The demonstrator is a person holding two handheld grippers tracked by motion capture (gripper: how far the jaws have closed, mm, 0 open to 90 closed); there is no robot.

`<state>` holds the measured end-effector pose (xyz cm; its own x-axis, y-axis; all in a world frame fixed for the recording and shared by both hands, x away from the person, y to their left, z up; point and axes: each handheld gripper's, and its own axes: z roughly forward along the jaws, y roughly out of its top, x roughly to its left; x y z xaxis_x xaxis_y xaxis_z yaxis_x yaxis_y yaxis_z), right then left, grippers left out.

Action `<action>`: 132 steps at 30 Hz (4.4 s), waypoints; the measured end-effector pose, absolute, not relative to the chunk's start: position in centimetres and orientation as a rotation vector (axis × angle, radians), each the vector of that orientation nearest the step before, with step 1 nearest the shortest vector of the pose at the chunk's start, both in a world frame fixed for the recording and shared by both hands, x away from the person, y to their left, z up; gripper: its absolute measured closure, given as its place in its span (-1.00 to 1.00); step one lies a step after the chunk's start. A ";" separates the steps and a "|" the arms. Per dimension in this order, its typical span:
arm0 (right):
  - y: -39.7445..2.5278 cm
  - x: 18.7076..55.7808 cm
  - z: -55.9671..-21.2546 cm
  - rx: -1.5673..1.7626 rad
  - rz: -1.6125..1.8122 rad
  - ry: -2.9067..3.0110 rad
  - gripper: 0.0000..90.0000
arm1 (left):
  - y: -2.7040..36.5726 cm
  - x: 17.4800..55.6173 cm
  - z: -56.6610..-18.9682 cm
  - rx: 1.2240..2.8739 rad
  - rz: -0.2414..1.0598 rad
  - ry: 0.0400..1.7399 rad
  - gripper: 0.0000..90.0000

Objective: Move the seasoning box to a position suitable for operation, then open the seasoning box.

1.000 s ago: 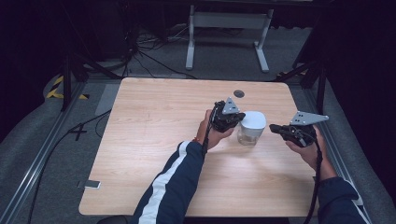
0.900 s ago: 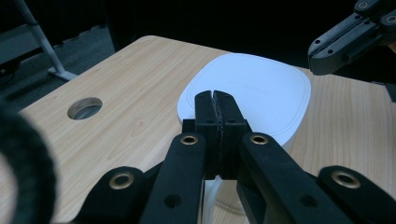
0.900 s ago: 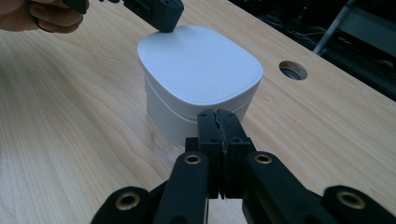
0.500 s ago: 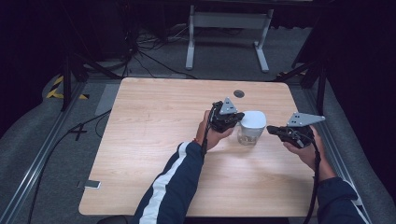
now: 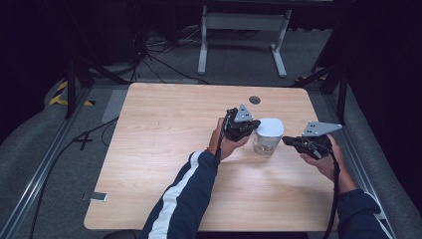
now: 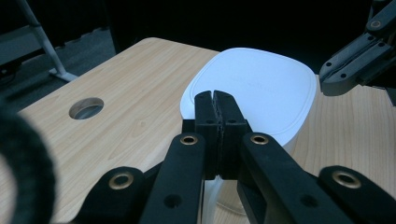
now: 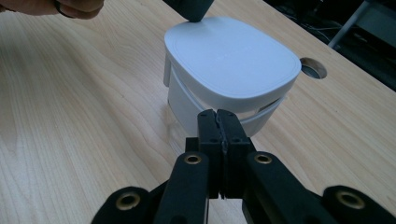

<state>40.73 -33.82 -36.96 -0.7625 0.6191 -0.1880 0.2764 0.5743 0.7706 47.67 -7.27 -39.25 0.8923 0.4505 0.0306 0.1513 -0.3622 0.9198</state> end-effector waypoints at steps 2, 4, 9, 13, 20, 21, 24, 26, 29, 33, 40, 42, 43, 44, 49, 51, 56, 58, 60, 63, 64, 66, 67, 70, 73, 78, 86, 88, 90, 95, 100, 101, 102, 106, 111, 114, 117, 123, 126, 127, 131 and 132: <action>-33.8 41.0 -37.3 0.738 1.029 2.373 0.99 | -7.3 47.7 -39.2 1.940 0.330 0.445 0.99; -33.8 41.2 -37.5 0.750 1.019 2.368 0.99 | -7.3 47.7 -39.2 1.940 0.330 0.446 0.99; -33.9 41.2 -37.3 0.762 1.038 2.345 0.99 | -7.3 47.7 -39.2 1.944 0.329 0.444 0.99; -33.8 41.2 -37.2 0.759 1.062 2.316 0.99 | -7.3 47.8 -39.1 1.954 0.333 0.445 0.99; -33.5 41.2 -37.0 0.761 1.034 2.333 0.99 | -7.5 47.8 -39.1 1.957 0.340 0.449 0.98; -33.5 41.3 -37.1 0.767 1.029 2.335 0.99 | -7.5 47.8 -39.1 1.957 0.339 0.448 0.98; -33.8 41.4 -37.1 0.787 1.020 2.330 0.99 | -7.4 47.8 -39.1 1.955 0.339 0.453 0.98; -33.9 41.5 -37.2 0.795 1.018 2.329 0.99 | -7.3 47.8 -39.1 1.955 0.342 0.453 0.98; -33.8 41.8 -37.6 0.807 1.000 2.326 0.99 | -7.4 47.8 -39.1 1.954 0.340 0.457 0.97; -33.5 41.9 -37.2 0.796 1.019 2.310 0.99 | -7.4 47.8 -39.1 1.961 0.340 0.452 0.96; -32.9 41.9 -36.4 0.763 1.050 2.284 0.99 | -6.9 47.9 -39.4 1.958 0.343 0.459 0.96; -32.6 41.8 -36.1 0.754 1.064 2.276 0.99 | -6.6 47.7 -39.4 1.987 0.353 0.457 0.93; -32.5 41.8 -36.0 0.744 1.067 2.277 0.99 | -6.3 47.5 -39.4 1.999 0.370 0.447 0.91; -32.4 41.9 -36.0 0.736 1.068 2.280 0.99 | -6.0 47.3 -39.4 2.011 0.373 0.440 0.88; -31.7 41.9 -35.8 0.721 1.076 2.262 0.99 | -3.6 46.1 -39.2 2.064 0.405 0.401 0.86; -31.5 41.8 -35.6 0.717 1.081 2.254 0.99 | -2.5 45.5 -39.3 2.071 0.413 0.397 0.83; -31.0 41.6 -35.4 0.717 1.111 2.240 0.99 | 1.3 43.9 -40.2 2.097 0.427 0.424 0.59; -30.8 41.6 -35.3 0.718 1.109 2.238 0.99 | 3.3 43.2 -40.6 2.119 0.453 0.444 0.49; -30.6 41.7 -35.2 0.716 1.127 2.224 0.99 | 5.5 42.6 -41.2 2.139 0.479 0.477 0.44; -30.3 41.9 -35.1 0.716 1.150 2.222 0.99 | 7.2 42.0 -41.6 2.156 0.499 0.506 0.34; -30.1 42.0 -35.0 0.717 1.165 2.224 0.98 | 8.4 41.5 -41.9 2.162 0.506 0.538 0.30; -29.5 41.8 -34.9 0.699 1.158 2.223 0.98 | 10.2 40.8 -42.4 2.161 0.515 0.587 0.20; -29.4 41.8 -34.8 0.694 1.161 2.219 0.98 | 11.2 40.6 -42.5 2.159 0.519 0.609 0.14; -29.1 41.8 -34.9 0.695 1.164 2.222 0.98 | 13.6 39.5 -43.1 2.157 0.543 0.672 0.07; -29.0 41.8 -35.0 0.690 1.165 2.226 0.98 | 14.6 38.7 -43.5 2.169 0.563 0.691 0.02; -28.8 41.8 -35.1 0.690 1.162 2.234 0.98 | 16.4 37.1 -44.3 2.216 0.586 0.723 -0.08; -28.5 41.9 -35.2 0.663 1.138 2.258 0.98 | 19.5 35.8 -46.1 2.235 0.539 0.801 -0.19; -28.6 41.9 -35.1 0.665 1.134 2.256 0.98 | 19.9 35.7 -46.5 2.233 0.529 0.813 -0.21; -28.7 41.8 -35.0 0.663 1.127 2.260 0.98 | 20.4 35.6 -47.0 2.235 0.502 0.824 -0.23; -28.7 41.8 -35.1 0.660 1.105 2.272 0.97 | 21.0 35.5 -47.8 2.202 0.435 0.837 -0.33; -28.7 41.8 -35.1 0.653 1.061 2.292 0.96 | 21.3 35.7 -48.0 2.188 0.401 0.856 -0.44; -28.7 41.7 -35.1 0.653 1.053 2.296 0.95 | 21.3 35.7 -48.0 2.186 0.400 0.856 -0.45; -28.8 41.6 -35.0 0.654 1.045 2.298 0.95 | 21.3 35.7 -48.0 2.187 0.398 0.864 -0.45; -29.2 40.8 -34.8 0.646 0.994 2.325 0.93 | 21.5 35.9 -48.1 2.180 0.362 0.897 -0.51; -29.9 40.0 -34.5 0.647 0.974 2.333 0.90 | 21.5 36.0 -48.1 2.180 0.365 0.894 -0.52; -30.6 39.3 -34.7 0.648 0.947 2.345 0.87 | 21.5 36.0 -48.1 2.181 0.364 0.894 -0.52; -31.5 38.5 -35.2 0.661 0.906 2.358 0.84 | 21.5 36.0 -48.1 2.180 0.363 0.896 -0.52; -33.5 37.0 -36.2 0.685 0.871 2.366 0.82 | 21.5 36.0 -48.1 2.182 0.365 0.895 -0.52; -34.4 36.1 -36.9 0.692 0.856 2.381 0.82 | 21.5 36.0 -48.1 2.179 0.367 0.895 -0.52; -34.6 35.9 -37.2 0.694 0.845 2.387 0.81 | 21.5 36.0 -48.1 2.182 0.369 0.891 -0.52; -35.6 35.1 -37.9 0.696 0.846 2.398 0.74 | 21.5 36.0 -48.1 2.182 0.366 0.896 -0.52; -35.8 34.9 -38.2 0.694 0.862 2.397 0.69 | 21.5 36.0 -48.1 2.182 0.365 0.895 -0.52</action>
